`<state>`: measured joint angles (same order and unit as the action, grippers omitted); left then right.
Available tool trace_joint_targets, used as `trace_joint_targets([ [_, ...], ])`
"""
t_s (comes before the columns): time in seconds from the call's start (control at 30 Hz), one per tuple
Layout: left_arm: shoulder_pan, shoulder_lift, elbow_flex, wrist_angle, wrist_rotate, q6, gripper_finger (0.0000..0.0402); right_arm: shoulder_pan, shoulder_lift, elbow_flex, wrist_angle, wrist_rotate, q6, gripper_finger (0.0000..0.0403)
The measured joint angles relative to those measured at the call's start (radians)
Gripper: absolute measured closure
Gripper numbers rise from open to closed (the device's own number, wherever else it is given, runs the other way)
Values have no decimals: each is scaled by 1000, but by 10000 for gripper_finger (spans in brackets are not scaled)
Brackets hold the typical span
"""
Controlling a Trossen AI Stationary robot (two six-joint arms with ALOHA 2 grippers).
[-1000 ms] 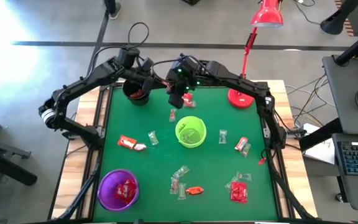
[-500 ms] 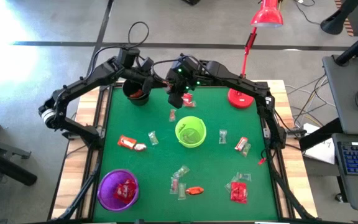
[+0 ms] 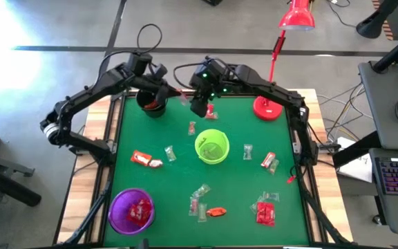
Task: Sort candy
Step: Put the orange chocolate into the black bucket
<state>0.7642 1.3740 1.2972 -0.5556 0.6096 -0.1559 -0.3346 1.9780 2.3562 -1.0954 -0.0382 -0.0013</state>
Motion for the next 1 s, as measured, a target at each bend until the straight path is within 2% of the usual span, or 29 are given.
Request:
trace_joint_targets([
  [0.3,16,-18,0,-238,-389,91,400,1,-50,0,-178,24,1,225],
  [0.5,18,-15,0,-344,-567,102,400,1,-52,0,-289,43,36,225],
  [0.8,18,-15,0,-406,-757,98,400,1,-52,-2,-401,46,112,225],
  [1.0,19,-15,0,-439,-785,99,399,1,-52,-2,-402,46,114,225],
])
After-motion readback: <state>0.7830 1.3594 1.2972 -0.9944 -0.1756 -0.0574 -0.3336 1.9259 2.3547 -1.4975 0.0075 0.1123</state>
